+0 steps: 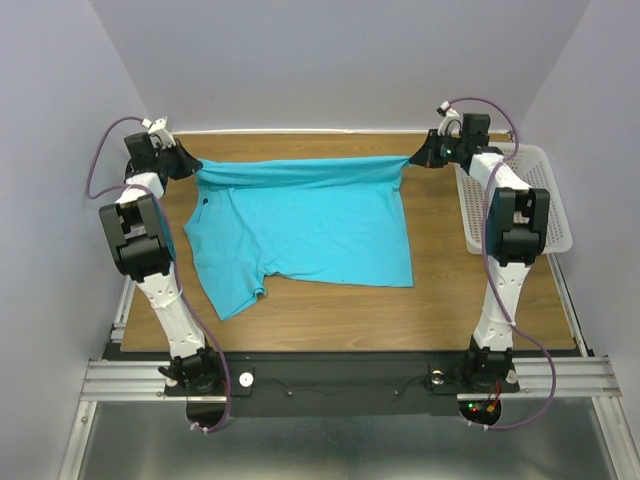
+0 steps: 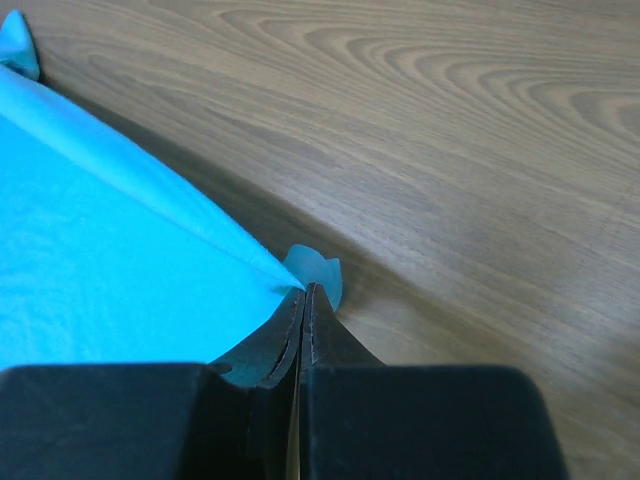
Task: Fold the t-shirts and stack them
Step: Fold the tshirt
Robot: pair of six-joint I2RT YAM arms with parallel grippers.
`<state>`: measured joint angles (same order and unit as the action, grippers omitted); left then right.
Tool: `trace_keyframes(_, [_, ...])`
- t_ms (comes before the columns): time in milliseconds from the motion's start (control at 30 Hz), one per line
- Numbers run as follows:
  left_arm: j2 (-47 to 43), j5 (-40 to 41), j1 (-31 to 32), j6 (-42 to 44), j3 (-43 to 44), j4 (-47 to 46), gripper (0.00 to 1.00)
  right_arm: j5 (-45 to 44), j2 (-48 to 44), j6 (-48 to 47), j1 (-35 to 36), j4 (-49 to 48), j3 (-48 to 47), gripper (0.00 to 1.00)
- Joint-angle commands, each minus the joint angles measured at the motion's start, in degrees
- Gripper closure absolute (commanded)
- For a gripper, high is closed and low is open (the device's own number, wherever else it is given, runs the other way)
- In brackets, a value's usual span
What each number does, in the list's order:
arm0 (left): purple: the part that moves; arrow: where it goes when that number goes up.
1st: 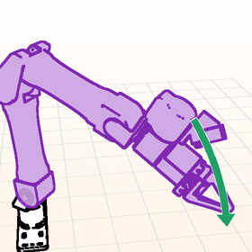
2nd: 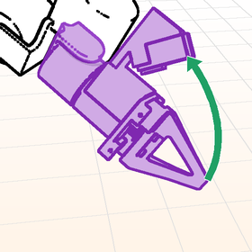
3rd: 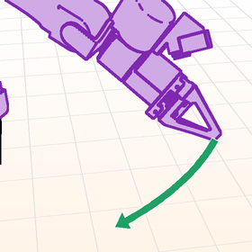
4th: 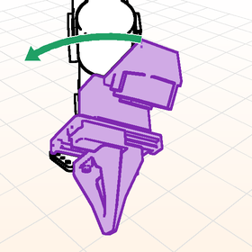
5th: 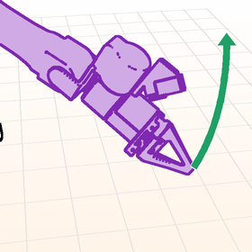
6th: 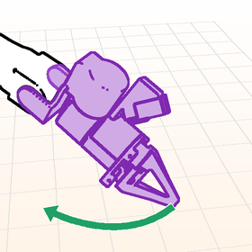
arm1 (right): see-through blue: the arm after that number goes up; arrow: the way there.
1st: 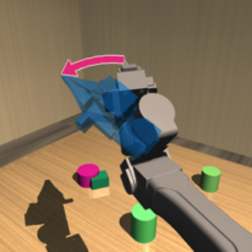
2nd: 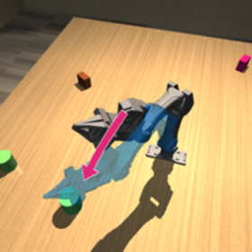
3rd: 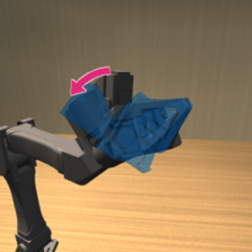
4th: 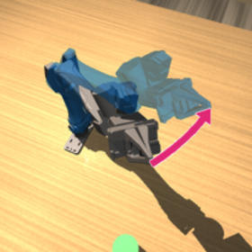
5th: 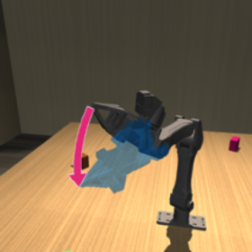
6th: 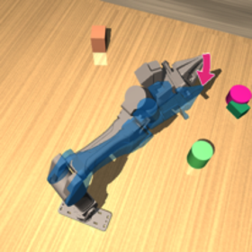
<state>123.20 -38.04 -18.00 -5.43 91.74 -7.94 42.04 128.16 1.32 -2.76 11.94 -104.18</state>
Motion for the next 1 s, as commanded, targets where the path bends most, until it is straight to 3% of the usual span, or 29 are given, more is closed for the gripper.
trace_keyframes(0, [-4.63,3.59,-0.46,-2.48,0.45,-3.48,1.00,-1.88,-3.18,1.14,-0.75,-1.75,-2.69,0.99])
trace_keyframes(233, [-13.86,-2.73,-0.90,-9.14,-8.58,-11.55,1.00,5.32,-11.16,3.24,-1.80,-1.66,-0.85,0.99])
trace_keyframes(533, [-40.63,-11.09,-1.25,-24.27,-22.40,-20.71,1.00,12.01,-33.83,6.32,-3.56,-1.40,4.86,0.99])
trace_keyframes(767, [-57.25,-10.04,-1.25,-28.04,-20.30,-22.37,1.00,17.88,-39.65,14.47,-6.80,2.03,-7.95,0.99])
trace_keyframes(967, [-64.57,-8.01,-1.34,-32.44,-14.94,-24.31,1.00,23.52,-40.09,21.96,-10.85,2.38,-22.54,1.00])
